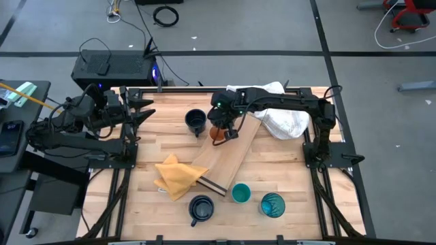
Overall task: Stack small to large cups/mugs on shelf
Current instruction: Put the bottom dark blue mug on the shelf
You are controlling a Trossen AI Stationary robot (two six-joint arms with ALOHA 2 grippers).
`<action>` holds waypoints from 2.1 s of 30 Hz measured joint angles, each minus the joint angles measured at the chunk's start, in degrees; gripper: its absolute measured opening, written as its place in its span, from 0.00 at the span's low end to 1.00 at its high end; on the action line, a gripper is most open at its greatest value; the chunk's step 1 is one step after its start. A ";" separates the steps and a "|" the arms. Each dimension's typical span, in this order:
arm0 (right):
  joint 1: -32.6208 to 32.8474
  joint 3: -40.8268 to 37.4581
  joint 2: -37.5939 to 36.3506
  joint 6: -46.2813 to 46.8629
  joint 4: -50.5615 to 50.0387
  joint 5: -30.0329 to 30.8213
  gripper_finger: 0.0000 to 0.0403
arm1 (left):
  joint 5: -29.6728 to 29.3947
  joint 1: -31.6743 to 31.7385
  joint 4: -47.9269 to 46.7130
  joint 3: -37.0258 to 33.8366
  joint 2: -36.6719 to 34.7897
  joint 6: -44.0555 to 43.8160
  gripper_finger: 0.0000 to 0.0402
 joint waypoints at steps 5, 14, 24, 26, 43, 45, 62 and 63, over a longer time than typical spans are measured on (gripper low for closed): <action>0.02 5.34 0.00 -0.51 -3.47 -0.03 0.26 | 0.00 -0.02 0.00 0.01 -0.01 0.05 0.43; 4.64 18.02 -0.04 4.55 -23.69 -4.63 0.30 | 0.00 -0.01 0.00 0.00 -0.01 0.04 0.43; 14.83 19.87 -3.52 13.19 -29.08 -3.41 0.28 | 0.00 -0.01 0.06 0.01 -0.01 -0.31 0.43; 16.26 19.85 -4.56 15.83 -29.10 -2.80 0.27 | 0.00 -0.01 0.07 0.00 0.01 -0.41 0.43; 36.22 19.83 -9.37 45.97 -27.50 7.98 0.25 | 6.39 -0.06 0.11 0.00 -0.01 -4.80 0.43; 38.47 19.83 -8.14 47.91 -23.66 10.31 0.25 | 7.09 -0.06 0.11 -0.01 0.01 -4.50 0.43; 40.87 19.81 5.54 52.91 16.00 14.58 0.25 | 17.16 -0.06 -0.04 0.00 -0.01 -4.48 0.43; 40.87 19.81 6.18 53.62 17.27 14.41 0.25 | 17.61 -0.06 -0.04 -0.01 0.01 -4.46 0.43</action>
